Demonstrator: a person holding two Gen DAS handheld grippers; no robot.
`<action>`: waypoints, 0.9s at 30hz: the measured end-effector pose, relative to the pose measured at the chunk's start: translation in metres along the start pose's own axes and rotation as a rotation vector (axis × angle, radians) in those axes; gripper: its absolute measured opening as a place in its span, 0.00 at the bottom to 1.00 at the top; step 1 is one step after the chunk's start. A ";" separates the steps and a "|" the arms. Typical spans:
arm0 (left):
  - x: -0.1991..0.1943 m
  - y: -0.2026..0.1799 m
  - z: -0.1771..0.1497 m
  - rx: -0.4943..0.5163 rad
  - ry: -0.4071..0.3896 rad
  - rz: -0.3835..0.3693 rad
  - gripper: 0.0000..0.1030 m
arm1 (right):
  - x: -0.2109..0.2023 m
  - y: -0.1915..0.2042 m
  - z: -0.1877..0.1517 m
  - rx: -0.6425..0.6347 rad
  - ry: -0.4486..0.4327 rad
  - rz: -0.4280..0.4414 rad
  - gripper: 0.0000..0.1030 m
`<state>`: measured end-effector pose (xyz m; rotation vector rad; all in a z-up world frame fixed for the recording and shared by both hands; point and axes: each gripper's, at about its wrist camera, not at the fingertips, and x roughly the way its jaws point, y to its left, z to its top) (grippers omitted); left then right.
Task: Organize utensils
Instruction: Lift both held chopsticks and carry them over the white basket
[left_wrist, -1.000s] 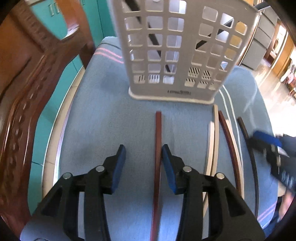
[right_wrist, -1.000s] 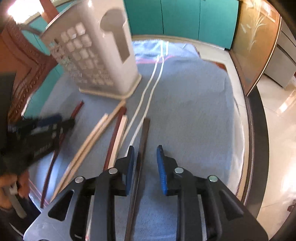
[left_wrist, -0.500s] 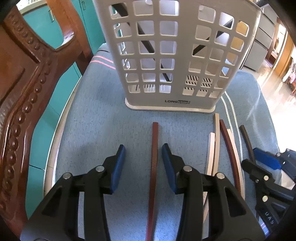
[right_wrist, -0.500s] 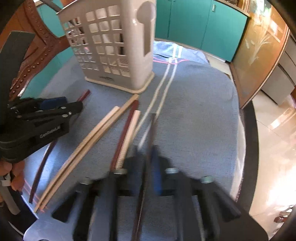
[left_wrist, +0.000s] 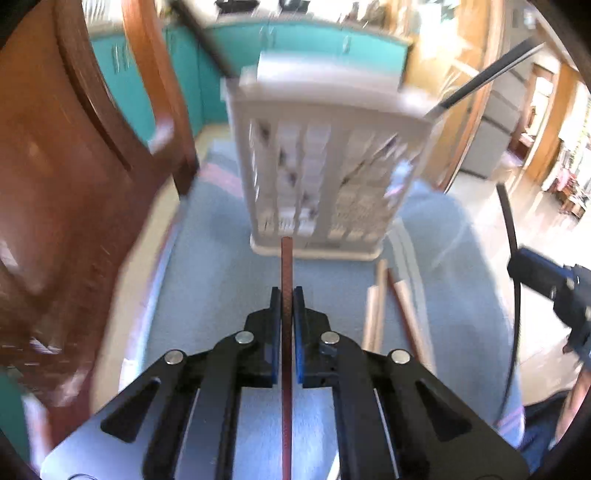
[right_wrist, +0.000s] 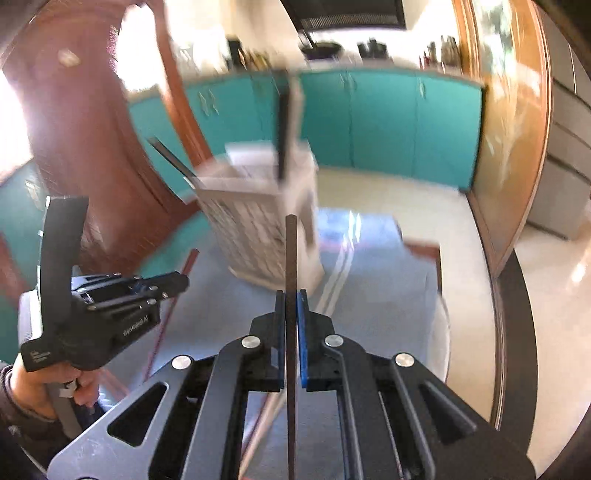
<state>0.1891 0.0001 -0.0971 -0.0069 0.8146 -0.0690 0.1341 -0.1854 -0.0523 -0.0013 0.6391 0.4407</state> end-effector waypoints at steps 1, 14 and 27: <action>-0.023 0.000 0.001 0.021 -0.050 -0.013 0.07 | -0.016 0.002 0.005 -0.007 -0.037 0.016 0.06; -0.203 0.047 0.090 -0.121 -0.642 -0.098 0.07 | -0.135 0.026 0.090 -0.024 -0.607 0.118 0.06; -0.107 0.049 0.131 -0.198 -0.654 -0.019 0.07 | -0.021 0.021 0.124 -0.014 -0.523 -0.051 0.06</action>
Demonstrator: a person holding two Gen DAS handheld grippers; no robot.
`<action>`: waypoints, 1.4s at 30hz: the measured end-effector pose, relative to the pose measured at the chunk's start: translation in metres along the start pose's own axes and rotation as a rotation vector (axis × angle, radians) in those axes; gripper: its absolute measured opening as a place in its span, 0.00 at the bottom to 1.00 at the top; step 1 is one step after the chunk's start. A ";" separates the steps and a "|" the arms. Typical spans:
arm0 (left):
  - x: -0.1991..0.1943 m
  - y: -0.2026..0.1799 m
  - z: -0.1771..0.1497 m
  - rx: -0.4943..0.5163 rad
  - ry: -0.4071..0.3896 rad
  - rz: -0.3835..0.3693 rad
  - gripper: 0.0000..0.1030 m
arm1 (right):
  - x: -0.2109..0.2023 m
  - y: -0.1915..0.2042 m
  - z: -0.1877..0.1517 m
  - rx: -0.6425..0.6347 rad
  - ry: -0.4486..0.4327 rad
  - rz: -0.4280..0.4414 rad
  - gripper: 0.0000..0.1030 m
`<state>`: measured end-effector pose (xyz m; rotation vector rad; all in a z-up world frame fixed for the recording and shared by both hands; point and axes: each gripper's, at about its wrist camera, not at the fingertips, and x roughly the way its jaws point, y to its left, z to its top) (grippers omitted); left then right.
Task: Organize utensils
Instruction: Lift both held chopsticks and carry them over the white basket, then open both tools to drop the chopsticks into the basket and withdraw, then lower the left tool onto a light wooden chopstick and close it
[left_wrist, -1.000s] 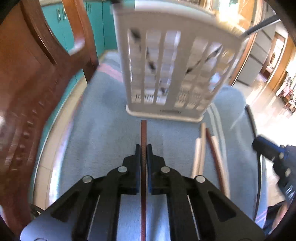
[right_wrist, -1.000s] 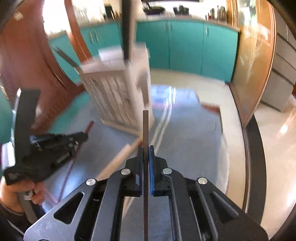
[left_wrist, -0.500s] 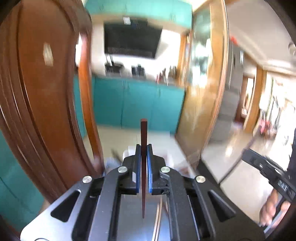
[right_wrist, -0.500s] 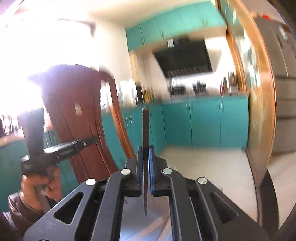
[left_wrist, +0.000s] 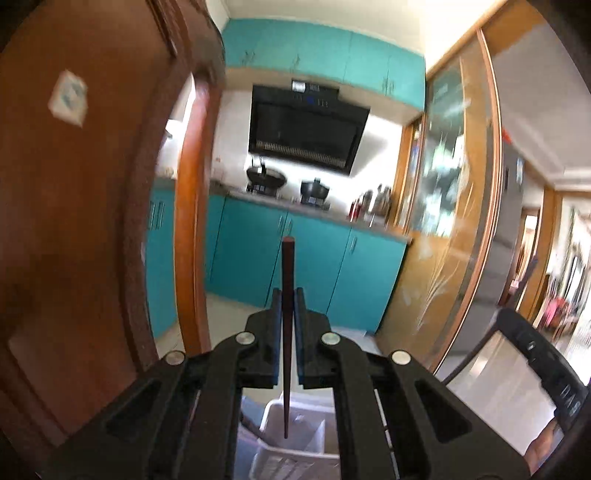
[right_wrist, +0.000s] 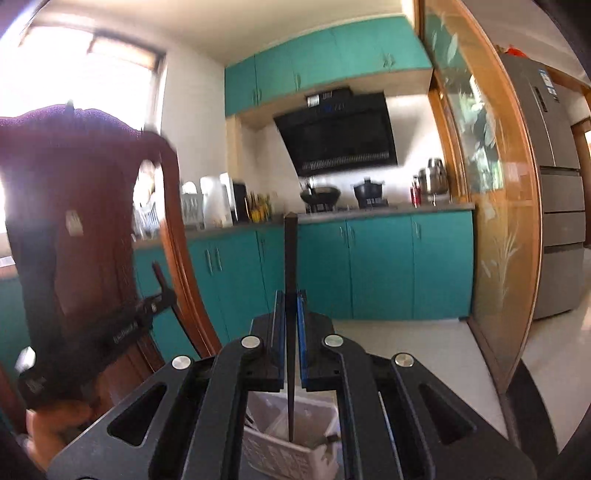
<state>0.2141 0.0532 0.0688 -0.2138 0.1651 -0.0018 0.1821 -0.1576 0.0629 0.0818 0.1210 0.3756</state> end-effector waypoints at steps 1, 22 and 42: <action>0.006 -0.002 -0.006 0.018 0.028 0.008 0.07 | 0.005 0.002 -0.005 -0.009 0.015 -0.006 0.06; 0.016 -0.025 -0.039 0.143 0.109 0.054 0.21 | -0.027 0.009 -0.020 -0.026 0.033 0.015 0.25; 0.015 -0.029 -0.181 0.240 0.659 -0.075 0.27 | 0.026 -0.025 -0.220 0.099 0.921 -0.018 0.30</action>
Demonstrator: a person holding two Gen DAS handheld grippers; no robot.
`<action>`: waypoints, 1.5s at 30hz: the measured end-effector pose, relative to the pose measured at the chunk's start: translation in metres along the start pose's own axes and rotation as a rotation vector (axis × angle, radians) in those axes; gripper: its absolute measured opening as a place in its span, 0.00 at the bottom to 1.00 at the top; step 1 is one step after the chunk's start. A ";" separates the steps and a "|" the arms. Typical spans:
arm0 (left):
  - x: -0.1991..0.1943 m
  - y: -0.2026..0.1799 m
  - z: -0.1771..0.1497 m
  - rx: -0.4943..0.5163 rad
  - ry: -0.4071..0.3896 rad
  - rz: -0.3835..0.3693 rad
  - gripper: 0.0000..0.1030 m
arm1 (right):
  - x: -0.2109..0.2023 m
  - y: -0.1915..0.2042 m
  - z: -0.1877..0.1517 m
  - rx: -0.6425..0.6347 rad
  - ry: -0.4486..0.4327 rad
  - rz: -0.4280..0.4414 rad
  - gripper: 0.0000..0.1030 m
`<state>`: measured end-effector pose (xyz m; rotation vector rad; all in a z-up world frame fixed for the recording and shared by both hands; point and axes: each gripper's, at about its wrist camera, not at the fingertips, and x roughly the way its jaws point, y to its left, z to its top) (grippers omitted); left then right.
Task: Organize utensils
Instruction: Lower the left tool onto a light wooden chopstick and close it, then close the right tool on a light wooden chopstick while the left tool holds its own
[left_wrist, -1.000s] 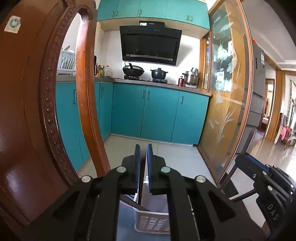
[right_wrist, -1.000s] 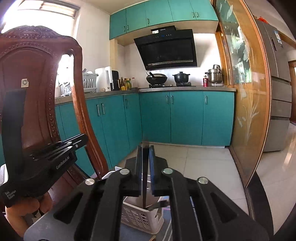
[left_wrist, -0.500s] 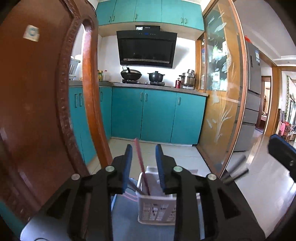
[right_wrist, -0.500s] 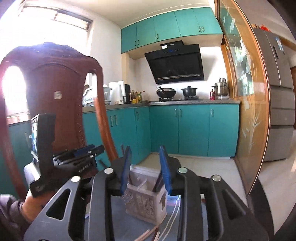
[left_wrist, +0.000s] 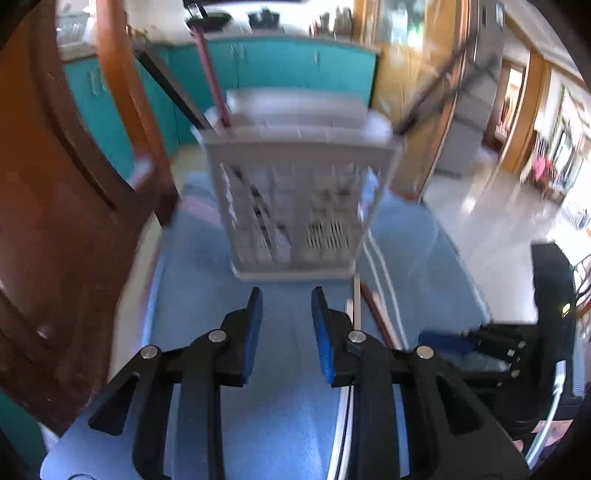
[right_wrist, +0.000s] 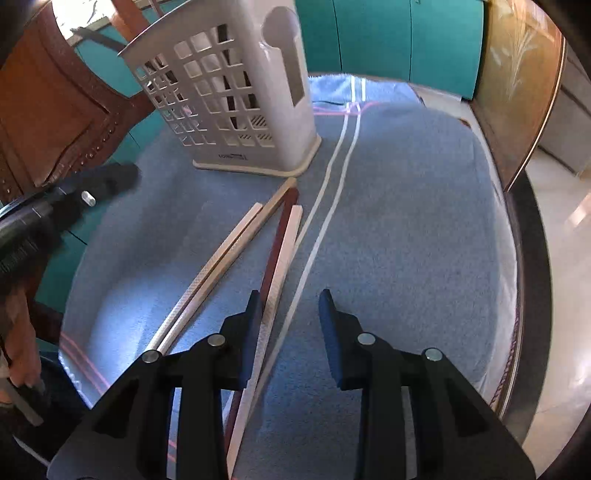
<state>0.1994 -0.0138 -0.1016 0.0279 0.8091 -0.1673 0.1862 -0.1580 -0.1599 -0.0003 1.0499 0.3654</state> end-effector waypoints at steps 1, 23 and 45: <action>0.006 -0.005 -0.003 0.017 0.023 0.004 0.27 | -0.001 -0.001 0.000 -0.004 -0.002 -0.025 0.26; 0.051 -0.021 -0.040 0.044 0.228 -0.092 0.31 | -0.007 -0.006 -0.003 -0.005 -0.017 -0.018 0.18; 0.066 -0.006 -0.047 0.002 0.281 -0.068 0.13 | -0.004 0.006 -0.003 -0.047 -0.005 -0.013 0.19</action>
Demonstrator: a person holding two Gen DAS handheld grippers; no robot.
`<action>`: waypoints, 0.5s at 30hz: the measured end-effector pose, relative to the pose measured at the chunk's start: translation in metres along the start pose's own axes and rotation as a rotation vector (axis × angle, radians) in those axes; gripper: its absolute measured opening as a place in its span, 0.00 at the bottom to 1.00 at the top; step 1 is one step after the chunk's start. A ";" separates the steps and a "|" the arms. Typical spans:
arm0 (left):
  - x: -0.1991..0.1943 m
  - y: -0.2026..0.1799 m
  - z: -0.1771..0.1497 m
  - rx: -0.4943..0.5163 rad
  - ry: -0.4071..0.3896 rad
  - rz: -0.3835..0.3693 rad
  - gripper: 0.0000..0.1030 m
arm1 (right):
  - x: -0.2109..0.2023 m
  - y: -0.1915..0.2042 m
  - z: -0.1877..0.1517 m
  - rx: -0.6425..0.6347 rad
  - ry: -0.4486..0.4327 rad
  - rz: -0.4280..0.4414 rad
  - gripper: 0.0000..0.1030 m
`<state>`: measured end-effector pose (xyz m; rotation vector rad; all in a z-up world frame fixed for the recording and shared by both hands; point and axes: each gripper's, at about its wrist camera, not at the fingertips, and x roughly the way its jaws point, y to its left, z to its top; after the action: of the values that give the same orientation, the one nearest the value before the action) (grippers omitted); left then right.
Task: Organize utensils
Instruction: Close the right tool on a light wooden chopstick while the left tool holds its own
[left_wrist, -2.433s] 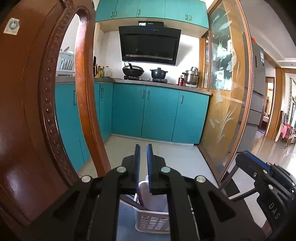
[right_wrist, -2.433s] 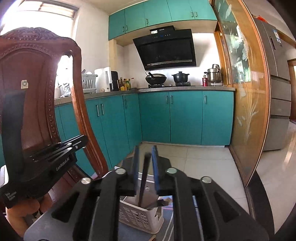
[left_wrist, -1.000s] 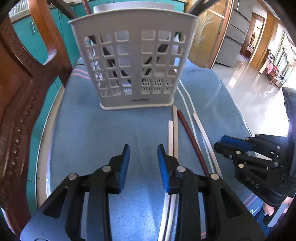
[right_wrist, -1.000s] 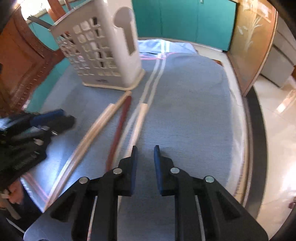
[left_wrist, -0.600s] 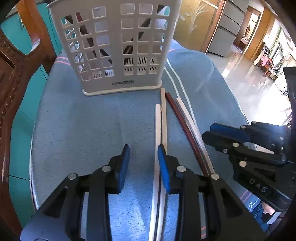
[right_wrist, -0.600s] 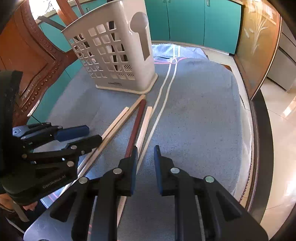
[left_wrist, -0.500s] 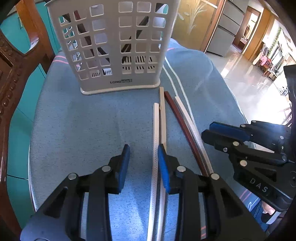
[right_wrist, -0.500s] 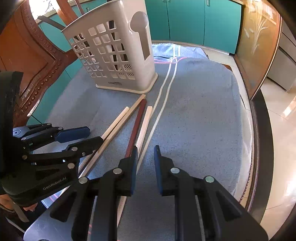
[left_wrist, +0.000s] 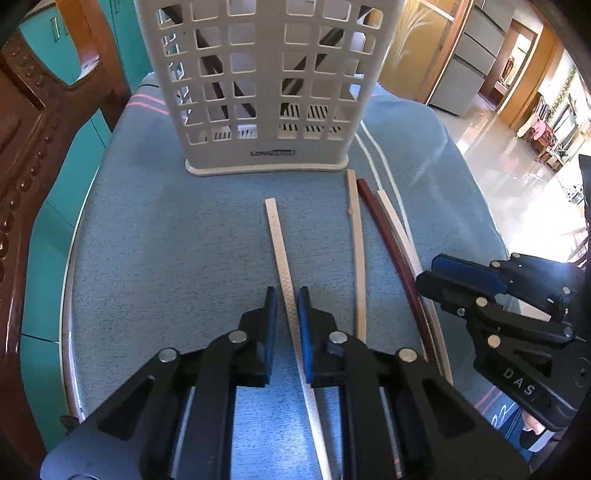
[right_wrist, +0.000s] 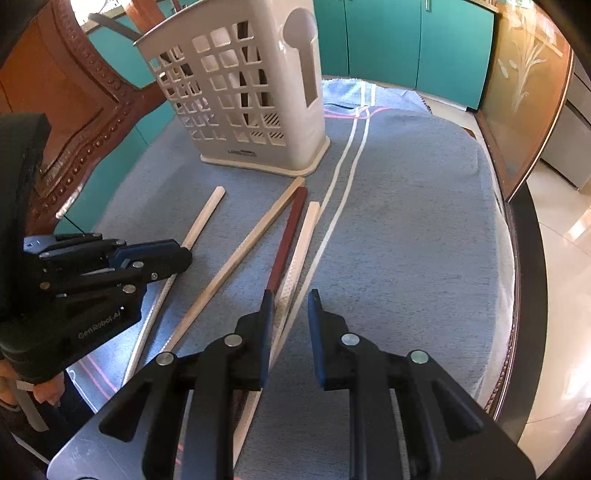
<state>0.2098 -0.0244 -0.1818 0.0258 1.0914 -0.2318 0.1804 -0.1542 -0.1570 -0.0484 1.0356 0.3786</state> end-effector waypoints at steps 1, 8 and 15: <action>0.000 0.000 0.000 0.002 0.000 0.003 0.13 | 0.000 0.001 0.000 -0.005 0.003 -0.012 0.19; -0.005 0.001 0.000 0.006 -0.003 0.007 0.13 | -0.005 -0.003 0.001 -0.038 -0.003 -0.069 0.07; -0.006 0.008 0.008 -0.031 -0.011 0.015 0.20 | -0.003 -0.010 0.012 0.027 -0.027 -0.062 0.16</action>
<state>0.2156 -0.0167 -0.1734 0.0047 1.0830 -0.2016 0.1921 -0.1614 -0.1497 -0.0509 1.0101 0.3081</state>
